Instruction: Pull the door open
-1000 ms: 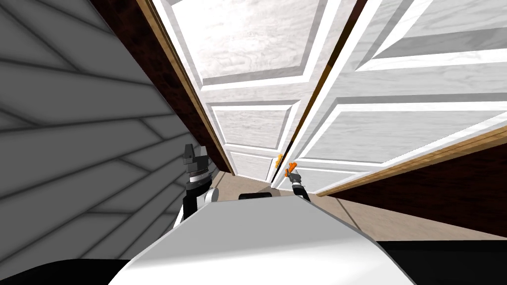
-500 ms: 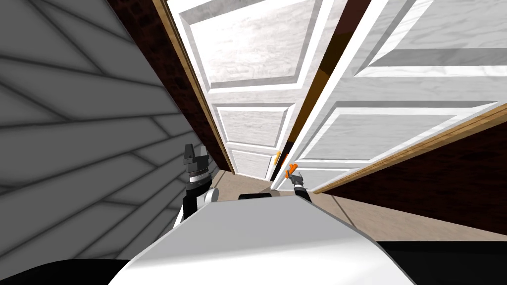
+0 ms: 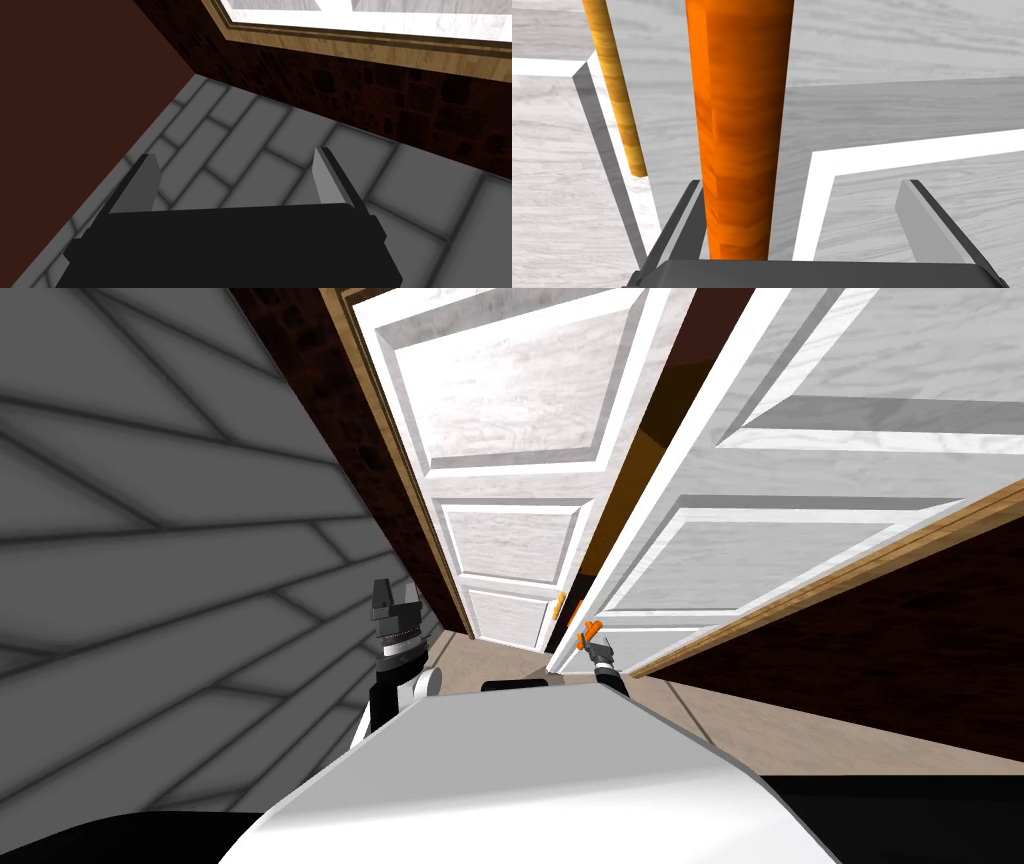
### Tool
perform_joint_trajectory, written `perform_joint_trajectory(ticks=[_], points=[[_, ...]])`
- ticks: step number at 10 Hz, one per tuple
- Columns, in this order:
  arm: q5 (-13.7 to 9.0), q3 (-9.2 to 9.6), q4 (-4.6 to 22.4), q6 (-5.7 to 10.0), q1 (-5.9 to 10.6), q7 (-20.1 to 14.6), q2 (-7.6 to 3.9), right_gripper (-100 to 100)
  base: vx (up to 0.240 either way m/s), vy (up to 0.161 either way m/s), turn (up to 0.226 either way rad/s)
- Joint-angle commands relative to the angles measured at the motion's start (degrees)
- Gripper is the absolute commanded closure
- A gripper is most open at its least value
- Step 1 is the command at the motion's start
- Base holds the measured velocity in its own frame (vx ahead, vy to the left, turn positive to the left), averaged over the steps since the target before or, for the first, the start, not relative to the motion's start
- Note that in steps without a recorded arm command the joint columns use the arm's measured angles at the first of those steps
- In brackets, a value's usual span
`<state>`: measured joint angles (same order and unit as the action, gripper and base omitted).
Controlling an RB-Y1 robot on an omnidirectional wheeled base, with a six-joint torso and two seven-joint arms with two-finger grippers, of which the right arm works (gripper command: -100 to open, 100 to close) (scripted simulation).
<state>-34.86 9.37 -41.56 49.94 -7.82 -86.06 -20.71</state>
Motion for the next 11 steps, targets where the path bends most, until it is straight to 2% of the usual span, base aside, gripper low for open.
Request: perform_joint_trajectory(ticks=[1, 5, 6, 7, 11], points=[[-0.98, -1.57, -2.29, -2.03, -2.86, 0.73, -1.79, 100, -0.084, 0.02, -0.012], [-1.11, -1.72, -2.16, -2.0, -3.87, 0.76, -1.93, 100, -0.02, 0.006, -0.013], [-1.11, -1.72, -3.9, -2.0, -3.87, 0.76, -1.93, 100, -0.037, 0.002, -0.019], [-1.11, -1.72, -2.16, -2.0, -3.87, 0.76, -1.93, 100, -0.018, -0.001, 0.021], [-1.24, -1.86, -2.04, -1.96, -4.25, 0.78, -2.08, 100, -0.014, -0.002, -0.001]])
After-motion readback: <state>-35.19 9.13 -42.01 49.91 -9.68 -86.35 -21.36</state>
